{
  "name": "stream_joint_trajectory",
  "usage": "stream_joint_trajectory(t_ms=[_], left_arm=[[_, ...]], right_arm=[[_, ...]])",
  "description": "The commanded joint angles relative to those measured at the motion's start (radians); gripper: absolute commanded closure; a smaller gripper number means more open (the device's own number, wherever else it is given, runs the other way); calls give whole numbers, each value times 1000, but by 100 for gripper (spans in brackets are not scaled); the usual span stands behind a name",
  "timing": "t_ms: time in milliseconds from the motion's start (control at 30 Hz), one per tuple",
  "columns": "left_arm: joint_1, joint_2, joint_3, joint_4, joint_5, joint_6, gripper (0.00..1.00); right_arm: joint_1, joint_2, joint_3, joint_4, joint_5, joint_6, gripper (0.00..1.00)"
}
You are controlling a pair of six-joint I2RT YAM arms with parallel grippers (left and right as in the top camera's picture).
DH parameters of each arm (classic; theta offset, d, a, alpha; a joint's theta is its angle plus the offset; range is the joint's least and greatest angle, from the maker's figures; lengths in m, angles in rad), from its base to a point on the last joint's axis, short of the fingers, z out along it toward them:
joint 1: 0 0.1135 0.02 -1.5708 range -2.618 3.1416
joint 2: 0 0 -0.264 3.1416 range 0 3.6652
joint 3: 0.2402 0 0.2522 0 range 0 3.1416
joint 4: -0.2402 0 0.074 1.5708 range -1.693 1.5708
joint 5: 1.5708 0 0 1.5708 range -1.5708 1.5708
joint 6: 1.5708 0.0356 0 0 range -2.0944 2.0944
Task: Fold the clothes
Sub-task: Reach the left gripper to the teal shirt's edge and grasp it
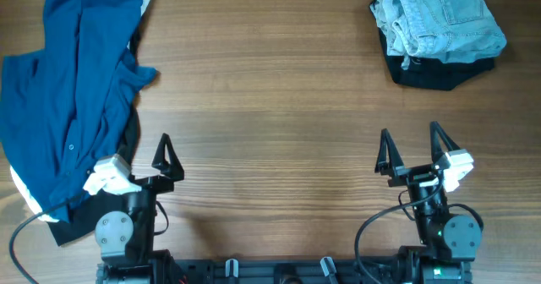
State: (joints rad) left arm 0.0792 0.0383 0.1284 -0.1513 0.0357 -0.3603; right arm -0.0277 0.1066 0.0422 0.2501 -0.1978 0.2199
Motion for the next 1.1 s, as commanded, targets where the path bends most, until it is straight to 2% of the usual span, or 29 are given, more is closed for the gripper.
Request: stream_joint_trajectory(t_ms=[0, 200, 300, 400, 600, 700, 833, 967, 1067], left_arm=[[-5, 72, 87, 0, 16, 16, 0], [-5, 249, 193, -39, 16, 15, 0], [-5, 396, 318, -147, 20, 12, 0], [-5, 503, 434, -238, 20, 13, 0], [-2, 756, 745, -534, 19, 12, 0], [-2, 877, 882, -654, 20, 13, 0], [-2, 1043, 1057, -798, 20, 13, 0], [-2, 1144, 1101, -807, 19, 18, 0], [-1, 1202, 1101, -807, -26, 51, 0]], right_arm=[[6, 92, 66, 44, 0, -30, 0], [6, 275, 180, 56, -66, -71, 0], [6, 416, 285, 53, -112, -143, 0], [6, 517, 373, 37, -158, -145, 0], [6, 735, 542, 17, -309, -140, 0], [6, 838, 633, -70, -336, -141, 0], [6, 1009, 827, -329, -335, -143, 0], [6, 1134, 985, -539, -335, -169, 0], [6, 1190, 1038, -603, -335, -167, 0]])
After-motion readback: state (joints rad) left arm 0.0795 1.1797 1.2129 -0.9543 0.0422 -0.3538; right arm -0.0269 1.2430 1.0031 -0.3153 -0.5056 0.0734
